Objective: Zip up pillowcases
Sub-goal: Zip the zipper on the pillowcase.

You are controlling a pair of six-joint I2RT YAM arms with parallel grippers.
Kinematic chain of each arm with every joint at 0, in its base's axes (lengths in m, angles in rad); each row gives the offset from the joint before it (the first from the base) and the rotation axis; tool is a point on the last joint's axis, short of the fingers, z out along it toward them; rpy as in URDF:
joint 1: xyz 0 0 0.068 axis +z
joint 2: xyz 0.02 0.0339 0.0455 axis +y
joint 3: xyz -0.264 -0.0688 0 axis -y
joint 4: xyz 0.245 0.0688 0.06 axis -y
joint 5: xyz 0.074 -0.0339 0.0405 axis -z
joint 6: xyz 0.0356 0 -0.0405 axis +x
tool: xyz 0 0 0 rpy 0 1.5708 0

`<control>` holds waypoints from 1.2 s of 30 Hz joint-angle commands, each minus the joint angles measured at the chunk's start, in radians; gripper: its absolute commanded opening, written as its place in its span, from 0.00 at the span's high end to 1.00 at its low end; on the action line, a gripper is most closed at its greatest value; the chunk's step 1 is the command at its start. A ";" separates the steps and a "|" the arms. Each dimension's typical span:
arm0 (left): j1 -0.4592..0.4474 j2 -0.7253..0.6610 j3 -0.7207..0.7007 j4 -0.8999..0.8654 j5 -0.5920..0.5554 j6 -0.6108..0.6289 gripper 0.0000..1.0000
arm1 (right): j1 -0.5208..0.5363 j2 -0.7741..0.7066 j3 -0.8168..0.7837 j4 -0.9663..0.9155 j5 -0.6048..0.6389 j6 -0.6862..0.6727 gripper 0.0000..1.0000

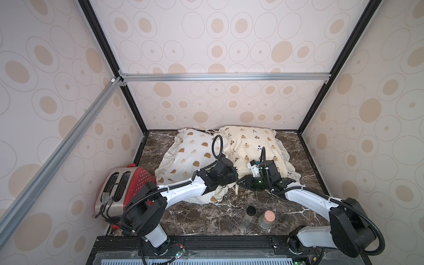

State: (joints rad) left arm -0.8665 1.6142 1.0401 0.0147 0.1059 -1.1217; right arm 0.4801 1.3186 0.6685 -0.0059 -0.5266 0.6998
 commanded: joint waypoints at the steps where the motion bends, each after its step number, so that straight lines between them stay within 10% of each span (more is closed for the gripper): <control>1: -0.005 -0.024 0.015 0.025 0.008 0.013 1.00 | -0.008 -0.019 0.011 0.033 0.002 0.015 0.66; 36: -0.006 -0.035 0.028 0.018 -0.042 0.029 1.00 | -0.017 -0.044 0.043 -0.186 0.114 -0.055 1.00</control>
State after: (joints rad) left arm -0.8669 1.6142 1.0401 0.0216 0.1005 -1.1095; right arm 0.4702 1.2999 0.6891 -0.0933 -0.4667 0.6651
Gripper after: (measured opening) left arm 0.049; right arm 0.042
